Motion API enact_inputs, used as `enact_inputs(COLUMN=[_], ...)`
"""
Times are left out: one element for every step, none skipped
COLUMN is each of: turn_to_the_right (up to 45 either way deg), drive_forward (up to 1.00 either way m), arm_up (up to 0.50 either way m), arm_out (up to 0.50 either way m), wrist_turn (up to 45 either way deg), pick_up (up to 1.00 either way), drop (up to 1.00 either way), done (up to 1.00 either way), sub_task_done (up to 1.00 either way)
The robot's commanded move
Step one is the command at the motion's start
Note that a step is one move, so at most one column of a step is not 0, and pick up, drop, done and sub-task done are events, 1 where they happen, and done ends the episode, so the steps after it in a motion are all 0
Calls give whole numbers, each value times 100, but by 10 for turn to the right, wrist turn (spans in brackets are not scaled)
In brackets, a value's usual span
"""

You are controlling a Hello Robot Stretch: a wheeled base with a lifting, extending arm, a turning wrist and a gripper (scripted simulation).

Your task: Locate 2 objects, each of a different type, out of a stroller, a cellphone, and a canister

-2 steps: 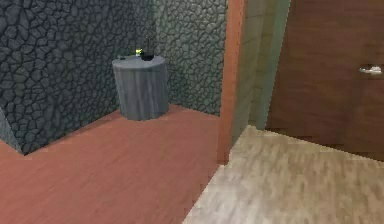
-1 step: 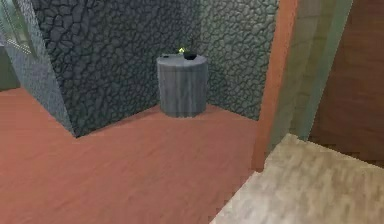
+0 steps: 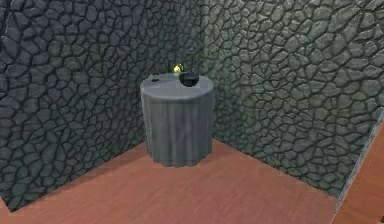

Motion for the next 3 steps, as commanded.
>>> enact_inputs(turn_to_the_right=[-30, 0, -120], drive_forward=[0, 100, 0], arm_up=[0, 0, 0], arm_out=[0, 0, 0], wrist_turn=[0, 0, 0], pick_up=[0, 0, 0], drop=[0, 0, 0], done=[0, 0, 0], sub_task_done=[0, 0, 0])
